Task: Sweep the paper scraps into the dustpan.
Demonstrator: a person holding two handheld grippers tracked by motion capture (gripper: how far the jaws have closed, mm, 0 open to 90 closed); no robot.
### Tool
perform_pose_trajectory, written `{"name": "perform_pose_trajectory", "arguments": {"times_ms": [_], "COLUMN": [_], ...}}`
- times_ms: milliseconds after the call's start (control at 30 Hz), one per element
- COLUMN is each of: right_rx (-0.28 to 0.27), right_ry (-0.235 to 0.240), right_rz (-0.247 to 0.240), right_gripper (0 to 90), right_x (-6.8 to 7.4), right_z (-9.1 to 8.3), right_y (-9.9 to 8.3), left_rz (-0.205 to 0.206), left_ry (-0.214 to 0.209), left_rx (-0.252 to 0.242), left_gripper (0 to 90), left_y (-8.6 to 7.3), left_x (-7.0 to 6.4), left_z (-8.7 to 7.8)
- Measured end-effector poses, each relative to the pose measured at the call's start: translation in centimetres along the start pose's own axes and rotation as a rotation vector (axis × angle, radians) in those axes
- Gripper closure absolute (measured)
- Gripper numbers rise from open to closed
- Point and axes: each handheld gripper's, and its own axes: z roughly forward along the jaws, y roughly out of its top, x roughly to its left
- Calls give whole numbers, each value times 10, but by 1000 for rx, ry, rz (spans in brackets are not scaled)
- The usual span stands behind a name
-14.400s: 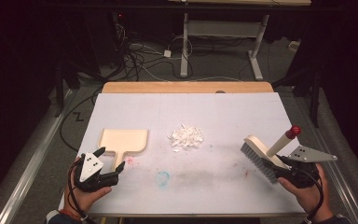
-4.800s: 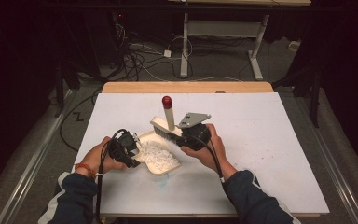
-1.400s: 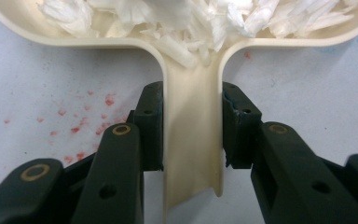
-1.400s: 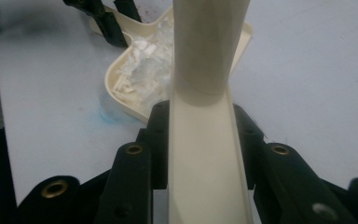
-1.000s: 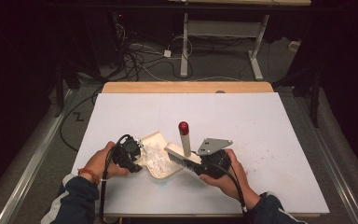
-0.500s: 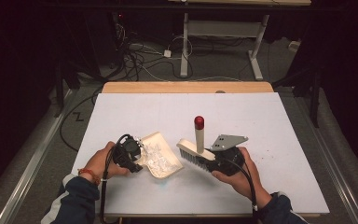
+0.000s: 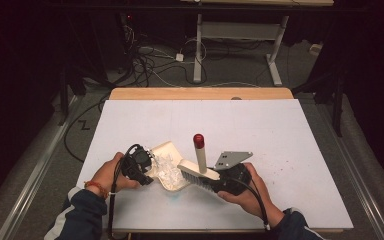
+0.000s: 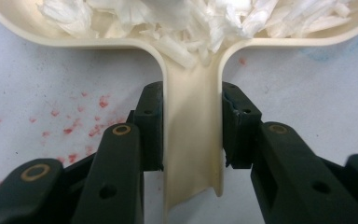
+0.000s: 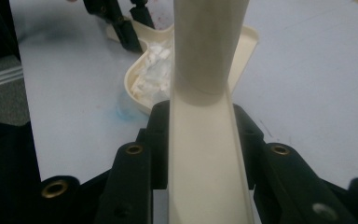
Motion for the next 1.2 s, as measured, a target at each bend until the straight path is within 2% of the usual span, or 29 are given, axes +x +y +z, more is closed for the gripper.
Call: {"name": "perform_pose_trajectory", "arguments": {"times_ms": [200,333,467,667,833,933,1033,1200], "right_rx": [-36,-45,-37,-17,18,21,33,45], "right_ry": [-20,-25,-41,-80,-68,-48,-34,-3], "right_rz": [44,49,54,93,96,107,107,105], "right_gripper": [681,681,681,681,681,681,681,681], "right_x": [-15,-22,-29,-43,-53,-57,-58,-59], "right_z": [-18,-29,-41,-63,-83,-91,-95,-96], "right_y": [-1,-3,-10,-27,-42,-48,-52,-56], "left_rz": [-12,-38,-62,-92,-127,-141,-161,-211], "left_ry": [-3,-1,-4,-4,-1,5,9,7], "left_rx": [-16,-35,-52,-58,-70,-74,-80,-123], "left_gripper": [630,630,629,630,629,629,629,628], "left_y": [-2,-4,-9,-15,-22,-26,-31,-47], "left_x": [2,4,7,11,14,15,15,15], "left_z": [-2,-3,-3,-2,-3,-3,-3,-3]}}
